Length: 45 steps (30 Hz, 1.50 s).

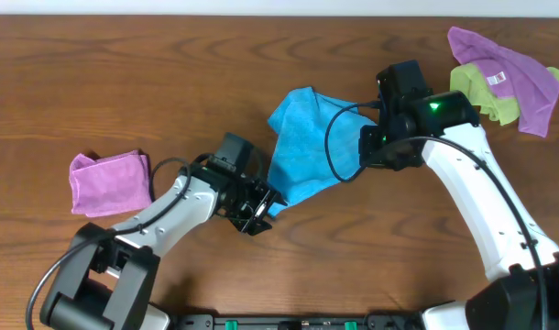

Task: Fold the cloth

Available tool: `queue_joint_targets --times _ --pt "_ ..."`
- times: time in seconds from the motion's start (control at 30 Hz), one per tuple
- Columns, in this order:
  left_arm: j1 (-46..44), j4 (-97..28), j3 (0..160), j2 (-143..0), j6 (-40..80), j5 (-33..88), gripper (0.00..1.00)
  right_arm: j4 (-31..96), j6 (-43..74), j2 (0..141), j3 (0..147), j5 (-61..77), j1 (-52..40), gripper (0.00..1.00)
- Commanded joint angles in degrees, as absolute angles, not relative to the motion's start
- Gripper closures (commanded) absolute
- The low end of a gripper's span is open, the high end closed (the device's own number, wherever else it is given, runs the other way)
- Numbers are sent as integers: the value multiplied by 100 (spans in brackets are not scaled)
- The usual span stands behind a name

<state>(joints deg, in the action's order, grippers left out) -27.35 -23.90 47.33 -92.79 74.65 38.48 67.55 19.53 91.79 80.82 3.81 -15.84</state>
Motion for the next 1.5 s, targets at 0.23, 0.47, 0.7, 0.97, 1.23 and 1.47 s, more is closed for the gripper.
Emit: queue_joint_targets --times 0.23,0.47,0.7,0.97,1.23,1.47 --pt "-2939 -2392 4696 -9310 6733 3074 52 6744 2034 9139 8055 414 -1616 99" --pt "-2939 -2285 4696 -9310 5170 2733 47 6744 2032 9139 8055 497 -1616 99" --pt "-2939 -2185 4696 -9310 5725 2080 47 6748 2016 9139 8055 567 -1616 99" --pt "-3076 -1879 4696 -9323 5940 1981 46 6744 2012 9139 8055 607 -1616 99" --pt "-3295 -1699 4696 -9347 6184 1682 42 6705 2012 9139 8055 652 -1616 99" --pt "-3343 -1678 4696 -9520 6202 1599 41 6705 2012 9139 8055 738 -1616 99"
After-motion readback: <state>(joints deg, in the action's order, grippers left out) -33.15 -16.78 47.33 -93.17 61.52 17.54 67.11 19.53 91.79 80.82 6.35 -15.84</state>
